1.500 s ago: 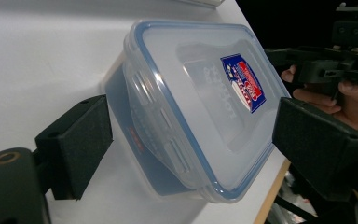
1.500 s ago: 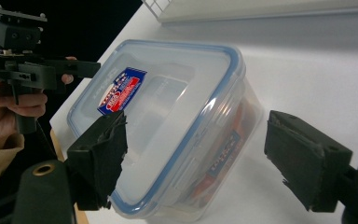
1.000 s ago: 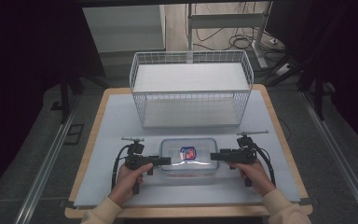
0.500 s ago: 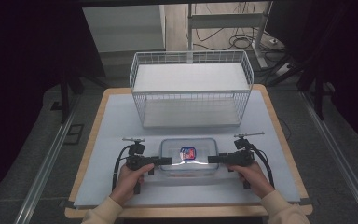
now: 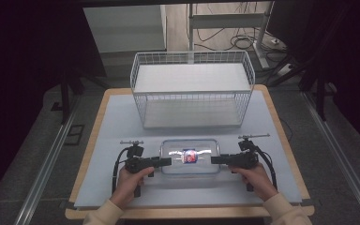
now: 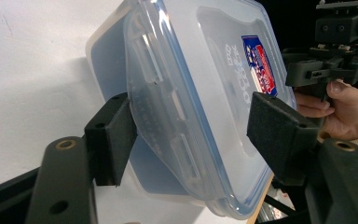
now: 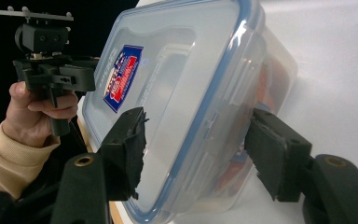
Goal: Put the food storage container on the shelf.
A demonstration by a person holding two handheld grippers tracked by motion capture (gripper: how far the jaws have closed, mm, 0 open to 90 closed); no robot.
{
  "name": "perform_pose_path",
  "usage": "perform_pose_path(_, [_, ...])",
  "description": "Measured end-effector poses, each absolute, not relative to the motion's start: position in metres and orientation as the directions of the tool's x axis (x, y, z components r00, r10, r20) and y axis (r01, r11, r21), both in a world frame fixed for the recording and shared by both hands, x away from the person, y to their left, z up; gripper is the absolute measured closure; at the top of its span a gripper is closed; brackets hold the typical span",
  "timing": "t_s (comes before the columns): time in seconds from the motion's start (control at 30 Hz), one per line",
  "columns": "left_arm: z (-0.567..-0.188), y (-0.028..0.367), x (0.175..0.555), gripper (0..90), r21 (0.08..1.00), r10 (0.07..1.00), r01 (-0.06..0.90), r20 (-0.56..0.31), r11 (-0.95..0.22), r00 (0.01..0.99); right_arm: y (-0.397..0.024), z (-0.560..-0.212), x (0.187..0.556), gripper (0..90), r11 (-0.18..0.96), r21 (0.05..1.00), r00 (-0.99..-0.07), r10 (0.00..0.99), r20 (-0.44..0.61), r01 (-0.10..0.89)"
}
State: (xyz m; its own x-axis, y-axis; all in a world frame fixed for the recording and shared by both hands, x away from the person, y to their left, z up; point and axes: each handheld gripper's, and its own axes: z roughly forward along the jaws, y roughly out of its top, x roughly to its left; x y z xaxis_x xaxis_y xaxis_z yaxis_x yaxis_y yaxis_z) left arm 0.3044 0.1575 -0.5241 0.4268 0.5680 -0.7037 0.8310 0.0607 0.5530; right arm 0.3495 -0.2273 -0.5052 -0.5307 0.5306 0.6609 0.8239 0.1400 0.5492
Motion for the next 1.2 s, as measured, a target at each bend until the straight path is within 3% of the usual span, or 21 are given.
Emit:
perform_pose_path(0.33, [-0.519,0.155,0.285,39.2,0.62,0.597,0.782,-0.652,0.064,0.468,-0.231,-0.5,0.336,48.5,0.107,0.581,-0.539,0.534,0.652,0.807])
perform_pose_path(1.2, [-0.509,0.151,0.267,44.2,0.711,0.637,0.703,-0.555,0.029,0.535,-0.232,-0.494,0.318,52.0,0.095,0.655,-0.59,0.544,0.597,0.75])
